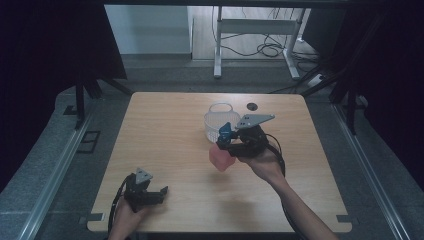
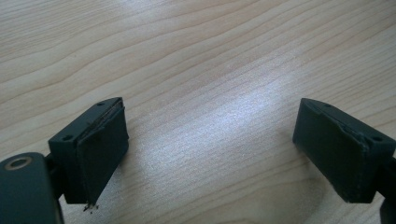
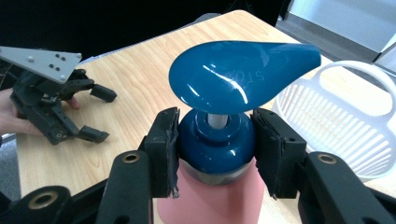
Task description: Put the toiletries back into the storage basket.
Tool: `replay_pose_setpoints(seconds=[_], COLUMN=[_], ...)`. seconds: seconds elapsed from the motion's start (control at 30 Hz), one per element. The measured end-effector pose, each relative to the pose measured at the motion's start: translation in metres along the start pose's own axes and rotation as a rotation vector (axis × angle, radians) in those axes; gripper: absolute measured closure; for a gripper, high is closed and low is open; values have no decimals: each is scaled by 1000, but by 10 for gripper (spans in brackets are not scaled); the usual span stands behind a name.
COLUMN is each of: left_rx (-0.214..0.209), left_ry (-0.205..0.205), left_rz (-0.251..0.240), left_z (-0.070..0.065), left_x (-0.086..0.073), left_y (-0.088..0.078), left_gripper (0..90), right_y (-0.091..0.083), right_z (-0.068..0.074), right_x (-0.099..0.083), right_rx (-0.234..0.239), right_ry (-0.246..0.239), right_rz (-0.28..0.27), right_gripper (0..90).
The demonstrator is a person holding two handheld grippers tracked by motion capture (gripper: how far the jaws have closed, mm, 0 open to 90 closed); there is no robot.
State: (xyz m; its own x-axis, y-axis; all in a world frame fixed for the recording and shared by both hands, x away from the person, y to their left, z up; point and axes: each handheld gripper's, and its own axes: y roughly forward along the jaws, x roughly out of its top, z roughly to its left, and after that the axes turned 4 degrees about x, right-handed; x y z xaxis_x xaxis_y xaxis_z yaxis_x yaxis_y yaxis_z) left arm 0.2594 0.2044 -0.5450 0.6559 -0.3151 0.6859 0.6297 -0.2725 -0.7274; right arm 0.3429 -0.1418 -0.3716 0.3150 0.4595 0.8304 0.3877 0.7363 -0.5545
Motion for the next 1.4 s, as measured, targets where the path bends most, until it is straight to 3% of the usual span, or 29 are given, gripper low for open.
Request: replay_pose_setpoints(seconds=[1.13,1.4], left_rx=[0,0], left_ry=[2,2], left_rz=[0,0], left_z=[0,0], left_x=[0,0], left_y=[0,0], left_gripper=[100,100], right_y=[0,1], right_z=[-43,-54], right_x=[40,46], right_rx=[-112,-133], right_ry=[16,47], right_rz=[-21,-43], right_gripper=[530,530])
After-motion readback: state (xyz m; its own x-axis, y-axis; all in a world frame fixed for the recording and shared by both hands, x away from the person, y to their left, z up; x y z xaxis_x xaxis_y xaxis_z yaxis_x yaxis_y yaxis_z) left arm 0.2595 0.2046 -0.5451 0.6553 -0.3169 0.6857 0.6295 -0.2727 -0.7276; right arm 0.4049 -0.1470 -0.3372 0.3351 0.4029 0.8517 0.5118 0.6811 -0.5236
